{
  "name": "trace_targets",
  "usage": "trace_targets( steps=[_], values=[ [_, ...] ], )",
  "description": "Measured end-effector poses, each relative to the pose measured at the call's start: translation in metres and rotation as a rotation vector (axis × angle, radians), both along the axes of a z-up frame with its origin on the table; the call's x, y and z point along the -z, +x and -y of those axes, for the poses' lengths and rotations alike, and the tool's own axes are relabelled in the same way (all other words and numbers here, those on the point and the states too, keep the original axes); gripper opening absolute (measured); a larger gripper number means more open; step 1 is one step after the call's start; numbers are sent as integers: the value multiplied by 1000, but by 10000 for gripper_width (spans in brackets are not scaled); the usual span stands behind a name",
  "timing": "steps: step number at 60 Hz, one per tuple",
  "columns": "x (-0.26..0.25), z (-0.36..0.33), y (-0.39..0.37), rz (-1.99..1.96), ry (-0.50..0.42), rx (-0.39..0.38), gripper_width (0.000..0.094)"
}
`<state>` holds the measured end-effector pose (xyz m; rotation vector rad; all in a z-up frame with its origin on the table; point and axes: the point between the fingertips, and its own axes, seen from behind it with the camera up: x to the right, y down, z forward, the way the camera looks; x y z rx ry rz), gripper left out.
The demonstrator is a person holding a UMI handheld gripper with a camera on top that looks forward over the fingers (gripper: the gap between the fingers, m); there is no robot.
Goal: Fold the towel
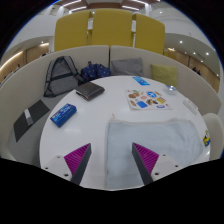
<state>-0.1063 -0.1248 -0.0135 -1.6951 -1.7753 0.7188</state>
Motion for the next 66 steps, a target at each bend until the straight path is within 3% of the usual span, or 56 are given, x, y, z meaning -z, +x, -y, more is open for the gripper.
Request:
trace_targets(
  steps=[6, 9, 12, 15, 19, 24, 35, 47, 66],
  values=[
    [12, 3, -5, 23, -4, -4, 842],
    [12, 2, -7, 11, 9, -7, 709],
    [12, 4, -9, 12, 18, -19, 372],
    [10, -7, -14, 1, 94, -12, 34],
    [11, 1, -12, 40, 77, -29, 26],
    [-1, 13, -6, 79, -40, -17, 25],
    [-74, -30, -8, 19, -130, 34, 26],
    [-114, -152, -19, -41, -36, 65, 25],
    [-41, -282, -20, 54, 84, 74, 62]
  ],
)
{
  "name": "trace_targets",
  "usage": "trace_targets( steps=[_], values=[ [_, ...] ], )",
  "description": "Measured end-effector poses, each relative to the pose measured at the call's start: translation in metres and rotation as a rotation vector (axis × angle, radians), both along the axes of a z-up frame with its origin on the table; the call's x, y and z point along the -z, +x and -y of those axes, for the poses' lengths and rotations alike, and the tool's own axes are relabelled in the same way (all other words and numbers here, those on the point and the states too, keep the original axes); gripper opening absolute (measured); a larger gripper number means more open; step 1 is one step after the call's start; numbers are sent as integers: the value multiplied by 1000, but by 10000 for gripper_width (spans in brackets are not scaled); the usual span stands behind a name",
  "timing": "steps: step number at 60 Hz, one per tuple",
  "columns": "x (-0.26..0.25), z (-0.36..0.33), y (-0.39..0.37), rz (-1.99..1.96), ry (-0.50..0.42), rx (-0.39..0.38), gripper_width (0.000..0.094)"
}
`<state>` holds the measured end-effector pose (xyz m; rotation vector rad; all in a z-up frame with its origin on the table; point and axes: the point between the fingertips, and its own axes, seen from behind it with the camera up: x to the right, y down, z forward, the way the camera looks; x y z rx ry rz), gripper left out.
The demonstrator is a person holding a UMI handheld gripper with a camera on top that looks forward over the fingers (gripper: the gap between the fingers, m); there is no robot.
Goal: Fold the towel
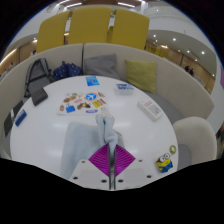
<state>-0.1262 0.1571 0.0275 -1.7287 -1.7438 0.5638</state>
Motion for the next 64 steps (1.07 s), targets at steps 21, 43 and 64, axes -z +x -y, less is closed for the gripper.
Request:
trace_targets(
  steps=[21, 43, 64],
  values=[
    [-79, -24, 74, 0, -94, -9, 864],
    [-222, -7, 231, 19, -101, -48, 872],
    [-245, 19, 261, -10, -110, -87, 868]
  ],
)
